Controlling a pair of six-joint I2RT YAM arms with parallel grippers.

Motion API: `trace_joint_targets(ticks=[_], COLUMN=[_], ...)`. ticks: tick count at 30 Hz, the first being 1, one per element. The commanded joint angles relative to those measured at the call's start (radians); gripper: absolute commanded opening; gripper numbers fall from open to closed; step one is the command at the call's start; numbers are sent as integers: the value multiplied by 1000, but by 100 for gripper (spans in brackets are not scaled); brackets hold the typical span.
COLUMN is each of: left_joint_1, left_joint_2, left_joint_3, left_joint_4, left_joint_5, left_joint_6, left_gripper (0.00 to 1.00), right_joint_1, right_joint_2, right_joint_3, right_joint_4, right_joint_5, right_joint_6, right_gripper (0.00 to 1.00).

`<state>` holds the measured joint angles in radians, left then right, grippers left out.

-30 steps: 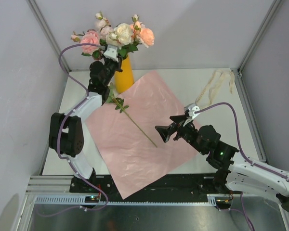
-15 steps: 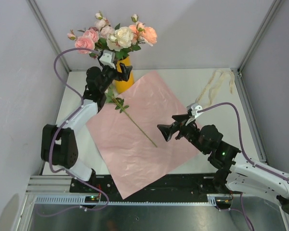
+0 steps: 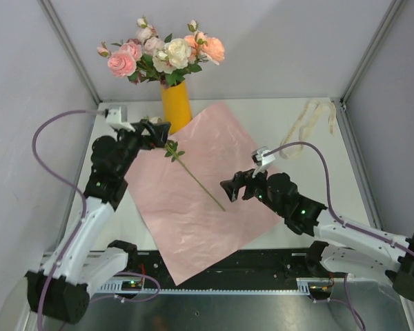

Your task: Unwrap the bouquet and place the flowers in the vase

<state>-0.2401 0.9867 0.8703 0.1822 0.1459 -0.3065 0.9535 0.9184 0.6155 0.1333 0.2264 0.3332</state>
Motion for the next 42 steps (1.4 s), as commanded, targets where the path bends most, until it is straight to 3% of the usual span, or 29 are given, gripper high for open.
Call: trace_joint_targets(ticks=[1,7,11,14,20,31,42], left_joint_1=[11,49,42,37,-36,-117,-151], left_joint_2=[-159,-206,-65,4,149,529,840], left_joint_3=[-104,-189,-66,-41,31,244,409], left_joint_4=[-192,-253,-440,-484,-576,-740,-793], left_joint_5=[-125,-218,-256,-281,-424,-501,-467], left_joint_6=[-267,-661,-731,-795,-850,-954,-981], left_gripper=[100,100,100,100,97,58,52], right_joint_1=[-7,-5,20,56,122,179,184], right_joint_2=[95,221,207,157,39,-218,-320], right_joint_3=[39,54,55,53,33,-42,-65], right_joint_4=[70,93,55,-2,-104,-220,-275], right_joint_5=[-34,-69,-37,15,128,229,277], right_joint_6=[67,120,127,113,91,115,109], right_gripper=[85,80,80,82,86,87,87])
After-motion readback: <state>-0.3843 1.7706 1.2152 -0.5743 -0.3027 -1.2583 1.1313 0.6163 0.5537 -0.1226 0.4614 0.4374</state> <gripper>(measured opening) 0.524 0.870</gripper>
